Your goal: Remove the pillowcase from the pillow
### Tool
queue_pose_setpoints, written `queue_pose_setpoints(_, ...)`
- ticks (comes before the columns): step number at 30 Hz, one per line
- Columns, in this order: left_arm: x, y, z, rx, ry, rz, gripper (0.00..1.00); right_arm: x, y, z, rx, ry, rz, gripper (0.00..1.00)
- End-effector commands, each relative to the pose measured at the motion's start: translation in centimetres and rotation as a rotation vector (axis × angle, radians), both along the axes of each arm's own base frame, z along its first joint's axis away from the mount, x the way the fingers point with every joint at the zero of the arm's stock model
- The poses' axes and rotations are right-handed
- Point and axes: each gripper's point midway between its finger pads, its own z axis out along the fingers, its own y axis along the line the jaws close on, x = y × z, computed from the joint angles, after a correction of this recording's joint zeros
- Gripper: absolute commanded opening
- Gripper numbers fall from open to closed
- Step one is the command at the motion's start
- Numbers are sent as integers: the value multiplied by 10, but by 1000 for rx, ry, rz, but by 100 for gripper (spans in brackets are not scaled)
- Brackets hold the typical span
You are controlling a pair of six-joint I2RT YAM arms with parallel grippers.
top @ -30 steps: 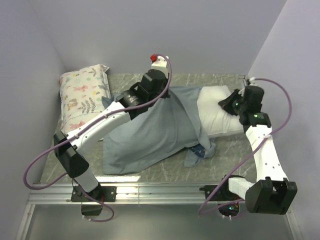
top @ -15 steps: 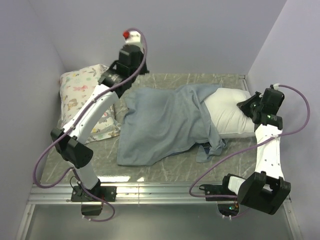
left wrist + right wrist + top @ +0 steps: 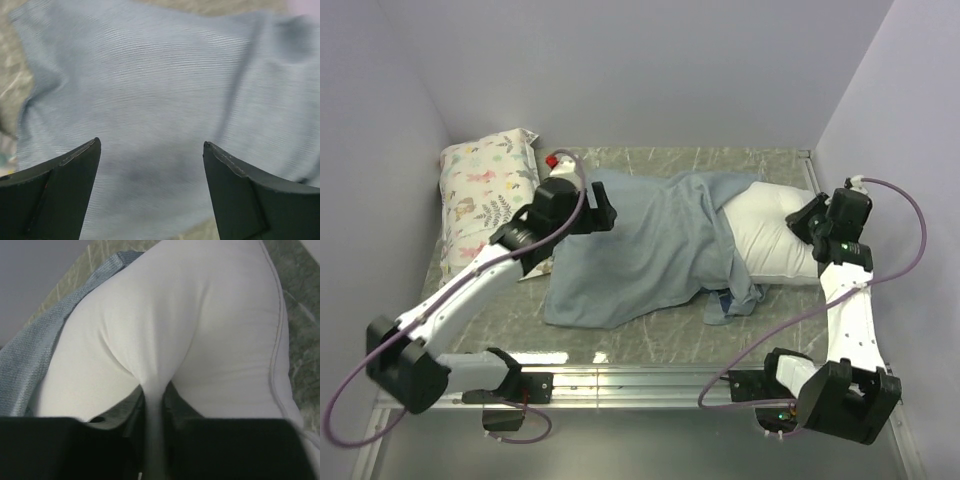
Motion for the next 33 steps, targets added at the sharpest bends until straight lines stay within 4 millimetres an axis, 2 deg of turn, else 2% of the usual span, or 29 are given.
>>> queue_pose_setpoints(1,-15,-23,17,-149,-52,-109,89,-2,12,33,-117,-67,36,35)
queue_pose_setpoints(2,-19,-25,18,-163,-62,-127,93,-4,16,34,-134,-61,45,48)
queue_pose_setpoints(3,-22,-23,7,-154,-48,-127,95,-5,24,35,-147,-59,69,53)
queue_pose_setpoints(5,-26,-28,1,-162,-43,-160,95,-8,39,39,-173,-74,115,65)
queue_pose_setpoints(9,-26,-33,-27,-143,11,-175,93,-14,71,34,-232,-44,212,76)
queue_pose_setpoints(14,-21,-31,-52,-105,58,-142,84,-21,86,26,-326,-12,220,80)
queue_pose_setpoints(18,-19,-31,-57,-102,68,-133,70,-24,75,32,-405,11,130,80)
queue_pose_setpoints(20,-19,-31,-57,-106,68,-131,55,-25,78,40,-414,-11,124,80)
queue_pose_setpoints(21,-19,-32,-57,-106,68,-133,45,-25,80,43,-414,-23,127,81)
queue_pose_setpoints(22,-16,-28,-58,-94,61,-105,28,-26,81,47,-418,-32,123,81)
queue_pose_setpoints(24,-15,-27,-57,-91,56,-99,12,-27,92,51,-437,-37,152,81)
queue_pose_setpoints(26,-13,-25,-55,-90,49,-88,5,-30,101,49,-460,-15,174,81)
queue_pose_setpoints(27,-13,-25,-54,-92,44,-85,0,-29,113,49,-478,-14,192,81)
queue_pose_setpoints(29,-12,-26,-50,-103,29,-82,0,-26,129,46,-460,-23,241,82)
queue_pose_setpoints(32,-10,-28,-46,-121,22,-84,0,-22,147,24,-435,14,308,84)
queue_pose_setpoints(33,-9,-30,-43,-131,13,-84,0,-20,150,9,-437,50,319,84)
